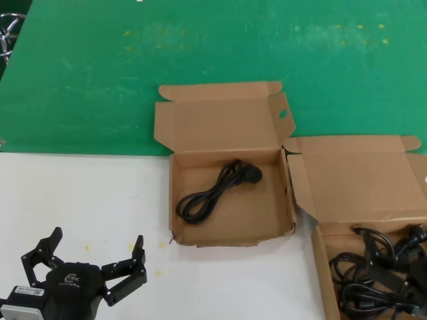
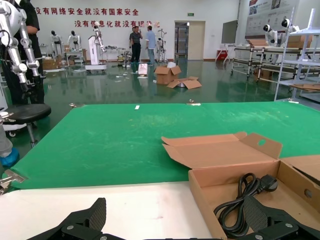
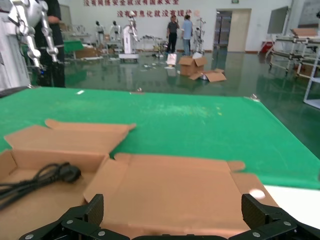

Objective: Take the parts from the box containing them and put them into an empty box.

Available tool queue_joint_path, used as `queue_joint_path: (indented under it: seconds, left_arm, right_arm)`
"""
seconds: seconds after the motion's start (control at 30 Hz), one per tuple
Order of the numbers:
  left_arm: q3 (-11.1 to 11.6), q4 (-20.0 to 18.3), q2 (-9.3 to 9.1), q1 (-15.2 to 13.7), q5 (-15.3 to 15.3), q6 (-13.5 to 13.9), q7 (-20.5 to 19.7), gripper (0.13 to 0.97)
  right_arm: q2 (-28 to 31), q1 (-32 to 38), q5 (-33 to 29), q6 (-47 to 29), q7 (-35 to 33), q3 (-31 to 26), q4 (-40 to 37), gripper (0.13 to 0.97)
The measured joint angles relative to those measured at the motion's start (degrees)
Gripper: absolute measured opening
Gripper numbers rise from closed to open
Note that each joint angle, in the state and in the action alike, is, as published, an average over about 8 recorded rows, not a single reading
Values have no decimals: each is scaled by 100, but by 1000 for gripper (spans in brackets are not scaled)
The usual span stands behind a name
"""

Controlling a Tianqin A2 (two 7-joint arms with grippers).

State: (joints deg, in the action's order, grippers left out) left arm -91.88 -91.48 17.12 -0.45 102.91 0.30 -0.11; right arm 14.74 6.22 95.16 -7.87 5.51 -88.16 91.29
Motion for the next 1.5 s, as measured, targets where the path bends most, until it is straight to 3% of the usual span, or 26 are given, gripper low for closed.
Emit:
queue_joint_path:
  seconds: [0.43, 1.5]
  left_arm:
    - [16, -15, 5, 36, 17, -24, 8, 966]
    - [17, -16, 5, 37, 18, -25, 9, 966]
  right_arm:
    - [192, -487, 624, 616, -432, -275, 30, 966]
    - [201, -508, 653, 645, -452, -287, 31, 966]
